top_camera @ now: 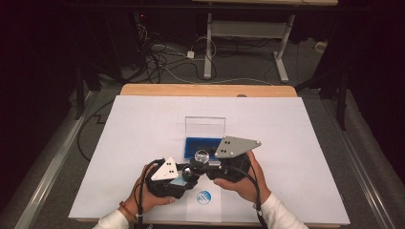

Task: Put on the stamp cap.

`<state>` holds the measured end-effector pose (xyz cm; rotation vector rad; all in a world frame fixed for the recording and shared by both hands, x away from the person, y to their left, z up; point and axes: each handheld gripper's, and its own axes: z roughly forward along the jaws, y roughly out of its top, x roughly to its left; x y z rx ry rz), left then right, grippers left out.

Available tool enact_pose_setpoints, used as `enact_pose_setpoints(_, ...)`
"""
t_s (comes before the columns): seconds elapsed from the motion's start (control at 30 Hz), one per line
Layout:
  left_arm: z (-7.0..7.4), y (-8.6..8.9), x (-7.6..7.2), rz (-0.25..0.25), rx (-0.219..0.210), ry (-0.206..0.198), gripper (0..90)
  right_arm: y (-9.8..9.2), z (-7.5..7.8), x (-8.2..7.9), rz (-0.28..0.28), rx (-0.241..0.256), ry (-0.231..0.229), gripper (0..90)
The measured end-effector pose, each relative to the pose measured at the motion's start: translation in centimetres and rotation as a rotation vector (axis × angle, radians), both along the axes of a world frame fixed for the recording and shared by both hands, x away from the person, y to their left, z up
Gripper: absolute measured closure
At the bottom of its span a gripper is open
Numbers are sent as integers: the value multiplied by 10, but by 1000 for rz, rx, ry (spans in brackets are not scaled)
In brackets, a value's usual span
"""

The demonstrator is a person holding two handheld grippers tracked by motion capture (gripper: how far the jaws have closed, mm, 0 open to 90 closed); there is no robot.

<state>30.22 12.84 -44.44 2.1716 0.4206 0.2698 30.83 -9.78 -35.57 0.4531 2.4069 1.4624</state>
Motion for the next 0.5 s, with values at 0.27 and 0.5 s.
enact_pose_setpoints(0.27,1,-7,-1,11,6,-19,366,0,-6,2,-6,13,25,567)
enact_pose_setpoints(0.5,5,-7,-3,18,-12,-30,366,5,-11,0,-3,6,25,568)
